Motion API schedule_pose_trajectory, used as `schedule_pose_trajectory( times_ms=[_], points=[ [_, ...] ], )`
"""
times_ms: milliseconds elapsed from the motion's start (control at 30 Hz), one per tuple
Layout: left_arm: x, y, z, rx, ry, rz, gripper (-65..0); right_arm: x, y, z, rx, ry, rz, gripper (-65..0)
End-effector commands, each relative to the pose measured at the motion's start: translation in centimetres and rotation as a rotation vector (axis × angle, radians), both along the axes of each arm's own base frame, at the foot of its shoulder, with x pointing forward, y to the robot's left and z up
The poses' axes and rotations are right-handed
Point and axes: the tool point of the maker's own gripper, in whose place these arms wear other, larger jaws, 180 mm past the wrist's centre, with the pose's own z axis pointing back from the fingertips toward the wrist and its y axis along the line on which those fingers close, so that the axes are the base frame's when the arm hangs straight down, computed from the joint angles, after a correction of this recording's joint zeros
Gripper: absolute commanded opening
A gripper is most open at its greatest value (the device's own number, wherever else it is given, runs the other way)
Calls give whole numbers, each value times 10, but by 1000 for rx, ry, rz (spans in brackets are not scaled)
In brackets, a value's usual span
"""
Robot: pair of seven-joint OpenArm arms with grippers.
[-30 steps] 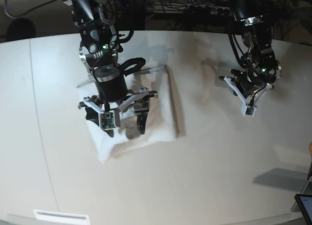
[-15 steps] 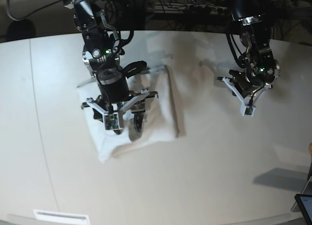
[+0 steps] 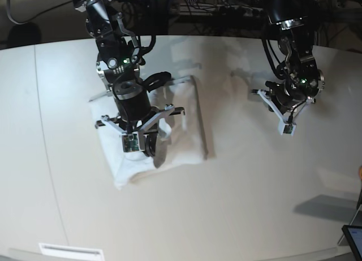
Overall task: Fold the T-shirt properly
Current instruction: 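Press the folded shirt flat with the right gripper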
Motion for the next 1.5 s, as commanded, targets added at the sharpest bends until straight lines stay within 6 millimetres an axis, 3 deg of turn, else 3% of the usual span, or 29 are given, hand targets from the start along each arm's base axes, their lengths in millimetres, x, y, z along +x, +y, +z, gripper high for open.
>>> schedule_pose_trajectory(
  times_ms=[0,367,667,800,867,933,1133,1467],
  points=[
    [9,1,10,1,-39,-4,-650,3,8,19,19,-62,20,-640],
    [9,1,10,0,-37,-3,-650,-26,64,25,26,-77,201,-643],
    [9,0,9,-1,-37,-3,-650,-19,72,32,36,-72,206,-643],
    [9,0,9,-1,-37,-3,-650,-15,77,20,15,-27,214,-643],
    [9,0,9,-3,-37,-3,-650,-20,89,21,22,-23,245,-643],
    [9,0,9,-3,-37,-3,-650,-23,98,15,23,-3,263,-643],
    [14,0,12,-4,-48,-3,-650,-17,109,-30,-35,80,275,-643],
    [15,-4,11,-16,-49,-1,-650,6,110,-59,-110,88,281,-641]
  ],
)
